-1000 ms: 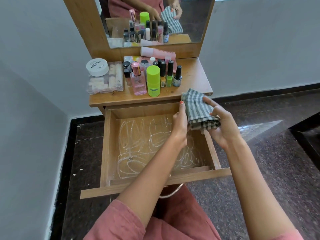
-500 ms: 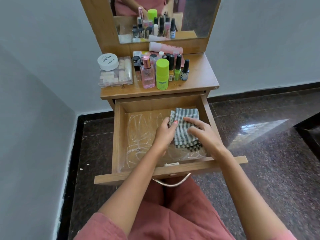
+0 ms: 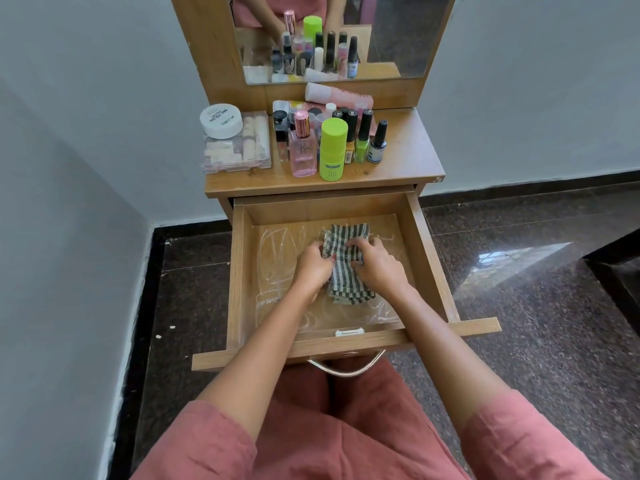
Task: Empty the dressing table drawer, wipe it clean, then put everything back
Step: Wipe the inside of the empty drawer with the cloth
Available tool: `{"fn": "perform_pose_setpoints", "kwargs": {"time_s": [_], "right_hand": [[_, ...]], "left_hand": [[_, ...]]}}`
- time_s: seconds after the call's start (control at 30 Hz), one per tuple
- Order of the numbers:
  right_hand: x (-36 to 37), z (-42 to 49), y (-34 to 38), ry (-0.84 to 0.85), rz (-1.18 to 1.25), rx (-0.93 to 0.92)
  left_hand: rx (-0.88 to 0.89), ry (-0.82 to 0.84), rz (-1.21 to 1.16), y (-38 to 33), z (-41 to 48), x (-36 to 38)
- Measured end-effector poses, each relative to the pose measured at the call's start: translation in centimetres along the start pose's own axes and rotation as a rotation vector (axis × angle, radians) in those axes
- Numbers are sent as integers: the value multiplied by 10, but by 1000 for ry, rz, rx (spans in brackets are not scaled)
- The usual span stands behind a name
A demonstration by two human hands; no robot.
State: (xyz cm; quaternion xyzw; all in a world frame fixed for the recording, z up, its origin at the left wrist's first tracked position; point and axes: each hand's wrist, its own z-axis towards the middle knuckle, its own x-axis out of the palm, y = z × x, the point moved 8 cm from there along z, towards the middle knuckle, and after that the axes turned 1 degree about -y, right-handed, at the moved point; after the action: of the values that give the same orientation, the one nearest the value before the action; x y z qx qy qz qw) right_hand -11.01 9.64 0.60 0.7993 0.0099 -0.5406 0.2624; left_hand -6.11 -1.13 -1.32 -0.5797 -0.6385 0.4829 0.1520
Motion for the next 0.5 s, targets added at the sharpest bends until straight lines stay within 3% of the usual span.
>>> {"fn": "perform_pose_setpoints", "kwargs": {"time_s": [0.2,0.37,0.5], "right_hand": [[9,2,0,1,-173,17],[8,2,9,-41,-284,-20],[26,4,23,85,-249,-77]], "left_hand": [[129,-67,112,-7,0,-17],[383,-411,332,-28,-16,-72],[495,-603,434,-29,-29,-112]]}}
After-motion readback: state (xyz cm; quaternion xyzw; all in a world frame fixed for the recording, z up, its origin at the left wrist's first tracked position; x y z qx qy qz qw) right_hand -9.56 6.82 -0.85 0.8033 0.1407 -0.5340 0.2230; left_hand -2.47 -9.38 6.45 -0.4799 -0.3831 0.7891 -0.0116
